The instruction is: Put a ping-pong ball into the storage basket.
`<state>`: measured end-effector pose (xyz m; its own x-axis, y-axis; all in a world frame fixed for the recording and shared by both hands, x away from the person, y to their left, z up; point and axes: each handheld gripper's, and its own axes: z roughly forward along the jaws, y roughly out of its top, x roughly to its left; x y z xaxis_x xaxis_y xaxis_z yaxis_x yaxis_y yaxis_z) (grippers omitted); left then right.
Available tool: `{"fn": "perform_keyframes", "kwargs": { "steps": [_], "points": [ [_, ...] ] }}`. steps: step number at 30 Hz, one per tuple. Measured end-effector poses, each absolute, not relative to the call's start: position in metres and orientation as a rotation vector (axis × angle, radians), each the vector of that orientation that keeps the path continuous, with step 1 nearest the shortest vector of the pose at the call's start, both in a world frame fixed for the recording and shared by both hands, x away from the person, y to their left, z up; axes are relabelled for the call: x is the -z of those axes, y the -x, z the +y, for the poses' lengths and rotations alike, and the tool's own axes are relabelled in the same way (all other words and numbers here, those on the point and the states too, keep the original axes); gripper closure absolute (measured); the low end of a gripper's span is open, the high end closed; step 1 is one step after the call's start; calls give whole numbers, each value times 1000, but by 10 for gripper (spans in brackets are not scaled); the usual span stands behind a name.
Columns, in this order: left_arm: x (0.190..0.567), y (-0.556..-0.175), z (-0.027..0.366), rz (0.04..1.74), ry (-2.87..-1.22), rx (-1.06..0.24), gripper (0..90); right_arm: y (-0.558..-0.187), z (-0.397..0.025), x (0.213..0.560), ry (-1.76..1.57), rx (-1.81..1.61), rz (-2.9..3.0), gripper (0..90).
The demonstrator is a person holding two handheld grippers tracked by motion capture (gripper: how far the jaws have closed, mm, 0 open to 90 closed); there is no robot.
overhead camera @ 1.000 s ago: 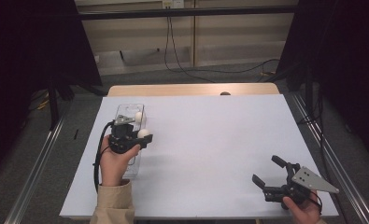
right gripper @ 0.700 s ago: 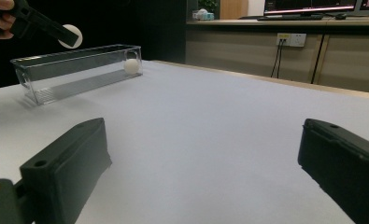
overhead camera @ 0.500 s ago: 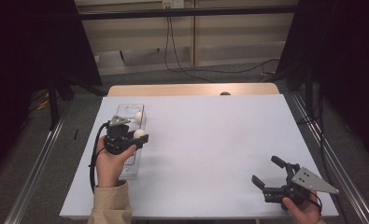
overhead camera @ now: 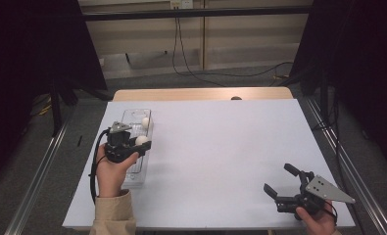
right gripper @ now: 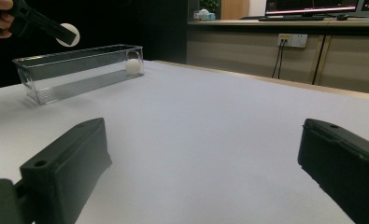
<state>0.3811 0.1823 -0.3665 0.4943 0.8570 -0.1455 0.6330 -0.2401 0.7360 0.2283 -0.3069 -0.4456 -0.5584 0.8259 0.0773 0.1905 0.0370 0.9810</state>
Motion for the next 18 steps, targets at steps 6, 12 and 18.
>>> {"fn": "perform_keyframes", "kwargs": {
  "steps": [6, 12, 18],
  "points": [
    [366, -381, 185, 1224, -1978, -383, 511, -228, -307, 446, -1030, -1559, 1788, 15],
    [367, -381, 188, 1233, -1974, -386, 511, -228, -307, 446, -1029, -1560, 1790, 15],
    [367, -381, 190, 1240, -1967, -403, 511, -228, -307, 446, -1026, -1560, 1790, 15]
  ]
}}
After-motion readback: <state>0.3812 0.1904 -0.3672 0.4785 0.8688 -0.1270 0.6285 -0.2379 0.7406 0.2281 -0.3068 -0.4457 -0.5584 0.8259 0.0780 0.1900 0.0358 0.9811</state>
